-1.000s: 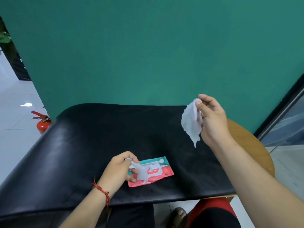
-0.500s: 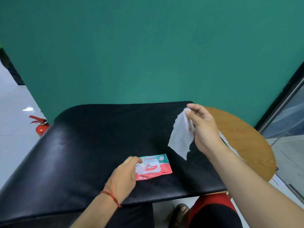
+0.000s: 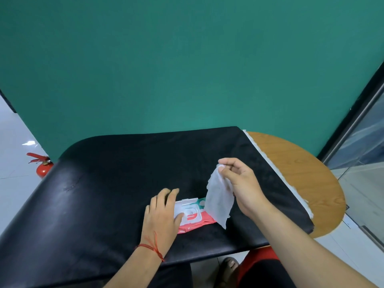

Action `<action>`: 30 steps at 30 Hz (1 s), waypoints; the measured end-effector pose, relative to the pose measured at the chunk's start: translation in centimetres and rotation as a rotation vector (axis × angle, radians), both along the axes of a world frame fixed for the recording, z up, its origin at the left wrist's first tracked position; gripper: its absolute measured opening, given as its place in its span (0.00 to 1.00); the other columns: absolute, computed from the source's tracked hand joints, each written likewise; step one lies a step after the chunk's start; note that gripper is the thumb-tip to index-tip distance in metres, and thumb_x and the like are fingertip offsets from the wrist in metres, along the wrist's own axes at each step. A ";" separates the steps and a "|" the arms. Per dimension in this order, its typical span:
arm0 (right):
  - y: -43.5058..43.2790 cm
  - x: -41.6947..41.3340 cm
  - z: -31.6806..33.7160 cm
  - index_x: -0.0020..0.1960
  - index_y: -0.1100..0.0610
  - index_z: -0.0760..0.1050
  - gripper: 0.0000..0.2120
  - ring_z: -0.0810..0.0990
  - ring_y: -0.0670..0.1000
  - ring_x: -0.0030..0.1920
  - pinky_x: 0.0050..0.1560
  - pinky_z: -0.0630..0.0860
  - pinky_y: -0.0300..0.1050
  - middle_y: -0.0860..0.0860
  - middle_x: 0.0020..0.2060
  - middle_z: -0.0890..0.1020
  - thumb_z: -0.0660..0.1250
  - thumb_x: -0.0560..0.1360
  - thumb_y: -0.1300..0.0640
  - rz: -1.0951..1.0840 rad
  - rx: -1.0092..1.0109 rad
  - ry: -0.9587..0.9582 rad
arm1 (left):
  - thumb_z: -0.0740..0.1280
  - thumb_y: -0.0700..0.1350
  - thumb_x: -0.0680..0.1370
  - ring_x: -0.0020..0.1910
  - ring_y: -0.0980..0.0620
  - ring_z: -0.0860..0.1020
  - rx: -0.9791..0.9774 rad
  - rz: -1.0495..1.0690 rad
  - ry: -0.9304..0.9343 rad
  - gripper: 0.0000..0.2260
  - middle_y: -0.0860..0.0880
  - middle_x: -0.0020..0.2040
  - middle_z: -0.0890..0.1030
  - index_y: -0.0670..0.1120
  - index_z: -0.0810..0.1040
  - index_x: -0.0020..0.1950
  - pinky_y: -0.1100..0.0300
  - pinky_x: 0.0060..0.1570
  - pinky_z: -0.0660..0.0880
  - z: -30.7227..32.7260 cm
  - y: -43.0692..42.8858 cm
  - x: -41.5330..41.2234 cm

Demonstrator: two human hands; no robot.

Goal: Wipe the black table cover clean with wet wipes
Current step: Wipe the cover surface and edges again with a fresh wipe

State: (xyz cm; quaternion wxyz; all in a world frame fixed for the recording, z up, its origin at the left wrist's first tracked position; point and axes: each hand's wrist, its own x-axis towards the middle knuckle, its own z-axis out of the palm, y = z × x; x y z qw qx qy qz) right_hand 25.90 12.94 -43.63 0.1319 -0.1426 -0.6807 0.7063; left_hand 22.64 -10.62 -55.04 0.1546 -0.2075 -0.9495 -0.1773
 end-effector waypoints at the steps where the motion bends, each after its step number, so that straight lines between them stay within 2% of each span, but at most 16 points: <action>1: 0.0 0.1 -0.2 0.54 0.47 0.85 0.07 0.84 0.59 0.60 0.64 0.80 0.60 0.54 0.52 0.86 0.72 0.81 0.58 0.011 0.013 -0.015 | 0.81 0.52 0.69 0.59 0.49 0.78 0.005 -0.039 0.001 0.26 0.53 0.63 0.78 0.53 0.78 0.65 0.53 0.53 0.79 -0.1 -0.2 -0.3; 4: -0.1 0.3 -0.5 0.54 0.47 0.85 0.07 0.85 0.56 0.57 0.59 0.82 0.55 0.52 0.49 0.85 0.71 0.81 0.59 0.054 0.070 -0.026 | 0.75 0.53 0.75 0.52 0.55 0.79 0.023 -0.176 0.016 0.09 0.60 0.53 0.78 0.57 0.80 0.53 0.57 0.51 0.78 -0.9 -0.7 -0.9; 5: -0.2 0.3 -0.5 0.54 0.47 0.85 0.07 0.85 0.54 0.57 0.57 0.82 0.51 0.51 0.48 0.85 0.72 0.81 0.58 0.063 0.091 -0.018 | 0.70 0.57 0.77 0.50 0.56 0.79 0.010 -0.208 0.006 0.07 0.61 0.53 0.79 0.57 0.81 0.53 0.59 0.50 0.78 -1.1 -1.0 -0.7; 7: -0.1 0.4 -0.5 0.54 0.46 0.85 0.07 0.84 0.51 0.56 0.57 0.81 0.48 0.49 0.48 0.84 0.72 0.81 0.58 0.078 0.114 0.002 | 0.61 0.65 0.80 0.55 0.58 0.79 -0.015 -0.257 -0.042 0.17 0.62 0.58 0.80 0.58 0.82 0.58 0.61 0.55 0.77 -1.4 -1.5 -0.1; 9: 0.2 0.6 -0.6 0.54 0.46 0.85 0.08 0.84 0.50 0.57 0.59 0.80 0.48 0.48 0.49 0.84 0.72 0.81 0.58 0.079 0.125 0.004 | 0.56 0.72 0.80 0.68 0.54 0.76 -0.060 -0.274 -0.114 0.27 0.60 0.69 0.77 0.58 0.81 0.65 0.59 0.67 0.72 -1.4 -1.8 0.7; 11: 0.5 0.7 -0.9 0.54 0.46 0.85 0.07 0.84 0.49 0.58 0.60 0.81 0.50 0.49 0.49 0.85 0.72 0.81 0.58 0.078 0.142 -0.007 | 0.53 0.78 0.76 0.82 0.50 0.60 -0.166 -0.287 -0.236 0.36 0.58 0.81 0.63 0.58 0.73 0.75 0.54 0.80 0.55 -0.6 -2.0 1.7; 13: 0.7 1.0 -1.1 0.54 0.46 0.85 0.07 0.84 0.50 0.58 0.61 0.81 0.52 0.49 0.50 0.85 0.72 0.81 0.57 0.071 0.140 -0.021 | 0.51 0.81 0.74 0.85 0.49 0.47 -0.283 -0.290 -0.333 0.41 0.58 0.84 0.50 0.60 0.64 0.80 0.50 0.81 0.42 0.1 -1.9 2.0; 14: 0.8 1.1 -1.1 0.53 0.46 0.85 0.07 0.84 0.51 0.58 0.61 0.81 0.53 0.50 0.50 0.85 0.72 0.81 0.58 0.068 0.132 -0.025 | 0.49 0.81 0.74 0.85 0.49 0.49 -0.306 -0.289 -0.345 0.41 0.57 0.85 0.51 0.61 0.62 0.80 0.49 0.81 0.42 0.3 -1.9 1.8; 16: 1.3 1.3 -1.0 0.52 0.48 0.86 0.08 0.85 0.53 0.56 0.61 0.80 0.53 0.53 0.50 0.86 0.72 0.79 0.59 0.085 0.119 -0.049 | 0.47 0.80 0.74 0.80 0.48 0.62 -0.310 -0.287 -0.290 0.37 0.54 0.82 0.63 0.61 0.66 0.76 0.49 0.80 0.55 0.5 -1.7 1.3; 18: 1.7 1.5 -0.6 0.50 0.51 0.86 0.08 0.86 0.53 0.52 0.57 0.80 0.53 0.55 0.48 0.87 0.69 0.75 0.59 0.152 0.096 -0.126 | 0.51 0.76 0.77 0.68 0.50 0.74 -0.293 -0.297 -0.159 0.30 0.55 0.71 0.74 0.61 0.73 0.69 0.50 0.70 0.69 0.5 -1.2 0.6; 20: 2.1 1.6 -0.6 0.47 0.52 0.86 0.10 0.85 0.50 0.49 0.57 0.79 0.54 0.53 0.42 0.87 0.66 0.78 0.58 0.222 0.199 -0.205 | 0.55 0.73 0.77 0.60 0.52 0.77 -0.238 -0.318 -0.079 0.26 0.57 0.63 0.77 0.60 0.75 0.65 0.50 0.64 0.74 1.0 -0.4 0.1; 23: 2.9 1.3 -1.5 0.47 0.46 0.85 0.10 0.85 0.42 0.50 0.58 0.81 0.54 0.43 0.43 0.87 0.71 0.79 0.41 0.203 0.555 -0.315 | 0.60 0.70 0.78 0.57 0.51 0.77 -0.151 -0.358 0.059 0.23 0.55 0.61 0.78 0.58 0.77 0.64 0.49 0.62 0.76 2.6 1.3 -0.6; 24: 3.2 1.3 -1.7 0.50 0.44 0.83 0.15 0.85 0.42 0.49 0.56 0.82 0.52 0.42 0.44 0.87 0.72 0.74 0.33 0.181 0.619 -0.371 | 0.62 0.69 0.78 0.58 0.50 0.78 -0.130 -0.371 0.125 0.22 0.53 0.61 0.79 0.57 0.78 0.63 0.47 0.63 0.76 3.3 1.9 -0.9; 26: 4.1 1.5 -1.7 0.55 0.44 0.81 0.29 0.86 0.43 0.48 0.56 0.83 0.51 0.42 0.47 0.87 0.75 0.64 0.25 0.128 0.556 -0.441 | 0.64 0.67 0.78 0.60 0.49 0.78 -0.116 -0.417 0.239 0.20 0.52 0.61 0.80 0.56 0.80 0.61 0.41 0.68 0.72 4.7 3.3 -1.6; 28: 5.5 1.6 -1.3 0.59 0.44 0.79 0.32 0.87 0.43 0.49 0.54 0.84 0.49 0.41 0.50 0.86 0.77 0.63 0.27 0.069 0.537 -0.436 | 0.64 0.67 0.79 0.61 0.49 0.77 -0.097 -0.469 0.298 0.19 0.52 0.62 0.79 0.55 0.81 0.60 0.39 0.71 0.70 6.1 4.5 -2.5; 30: 6.9 2.0 -0.5 0.61 0.46 0.78 0.25 0.87 0.46 0.51 0.54 0.85 0.49 0.42 0.53 0.86 0.79 0.70 0.35 0.046 0.503 -0.440 | 0.63 0.67 0.80 0.63 0.48 0.77 -0.099 -0.532 0.299 0.20 0.52 0.64 0.78 0.55 0.79 0.61 0.39 0.73 0.67 7.2 5.4 -3.5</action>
